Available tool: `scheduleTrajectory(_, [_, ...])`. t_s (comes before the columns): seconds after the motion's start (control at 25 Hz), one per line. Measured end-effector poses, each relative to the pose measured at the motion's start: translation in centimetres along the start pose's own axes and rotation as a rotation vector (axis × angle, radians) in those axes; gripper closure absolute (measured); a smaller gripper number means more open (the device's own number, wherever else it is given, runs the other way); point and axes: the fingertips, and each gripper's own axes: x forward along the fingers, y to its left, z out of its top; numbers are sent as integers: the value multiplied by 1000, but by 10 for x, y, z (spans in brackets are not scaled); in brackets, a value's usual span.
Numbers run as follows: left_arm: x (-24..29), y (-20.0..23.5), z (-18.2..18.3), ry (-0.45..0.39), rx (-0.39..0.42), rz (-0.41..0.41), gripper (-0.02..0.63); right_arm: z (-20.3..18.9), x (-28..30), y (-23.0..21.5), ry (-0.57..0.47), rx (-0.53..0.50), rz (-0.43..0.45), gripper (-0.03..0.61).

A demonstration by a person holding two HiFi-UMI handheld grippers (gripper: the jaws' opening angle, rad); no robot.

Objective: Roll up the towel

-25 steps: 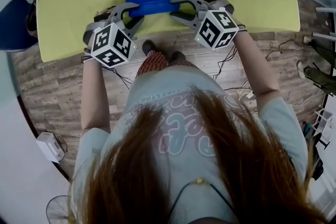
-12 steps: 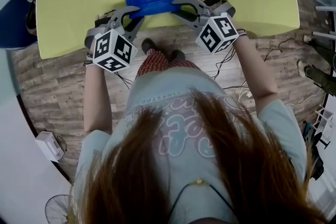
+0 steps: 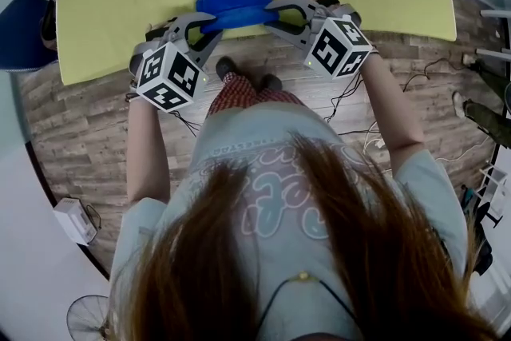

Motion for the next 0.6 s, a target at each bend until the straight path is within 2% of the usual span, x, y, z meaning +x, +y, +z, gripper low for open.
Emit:
scheduleTrajectory(0.4, [2, 18, -5, 20, -110, -232, 534, -4, 9, -21, -12, 306, 148, 479])
scheduleTrajectory(0.6, [5, 30, -3, 14, -137, -281, 534, -6, 12, -30, -8, 409, 195, 477])
